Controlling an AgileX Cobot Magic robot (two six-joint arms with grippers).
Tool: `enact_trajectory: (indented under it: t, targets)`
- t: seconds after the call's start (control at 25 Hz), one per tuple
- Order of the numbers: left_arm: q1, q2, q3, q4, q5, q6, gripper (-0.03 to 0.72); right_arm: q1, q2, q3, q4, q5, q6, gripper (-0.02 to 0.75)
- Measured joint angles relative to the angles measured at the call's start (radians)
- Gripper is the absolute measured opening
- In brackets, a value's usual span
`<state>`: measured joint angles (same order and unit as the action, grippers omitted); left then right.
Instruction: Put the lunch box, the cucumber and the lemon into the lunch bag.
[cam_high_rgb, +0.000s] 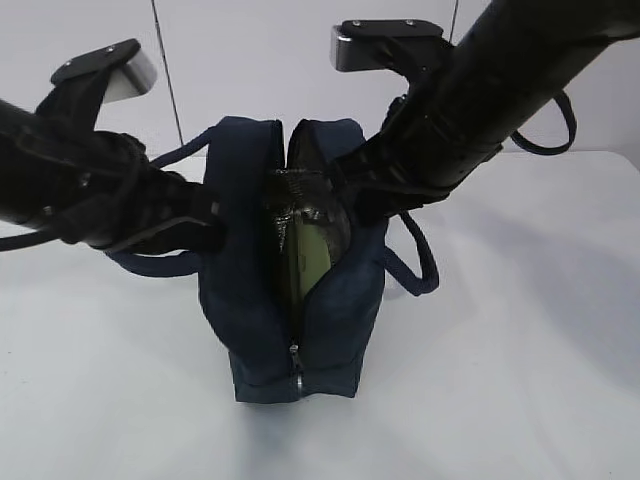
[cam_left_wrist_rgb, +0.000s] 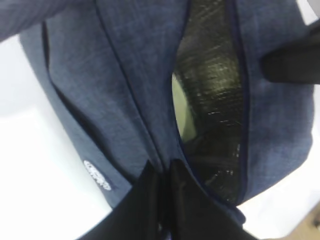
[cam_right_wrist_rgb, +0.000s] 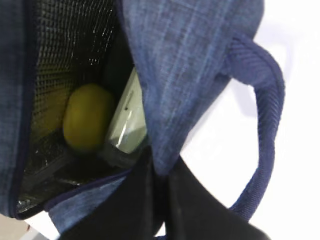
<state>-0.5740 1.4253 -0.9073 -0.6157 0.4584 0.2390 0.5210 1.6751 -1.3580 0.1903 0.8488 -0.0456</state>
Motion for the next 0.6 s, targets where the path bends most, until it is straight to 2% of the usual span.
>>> enact_trajectory:
  t: [0.16,0.6]
  targets:
    - [0.0,-0.022,0.042,-0.004,-0.035,0.0,0.001,0.0,-0.029,0.066,0.031,-0.078,-0.002,-0.002]
    - [0.0,-0.022,0.06,-0.004,-0.087,0.048,0.001,0.0,-0.088,0.24,0.087,-0.3,-0.024,-0.002]
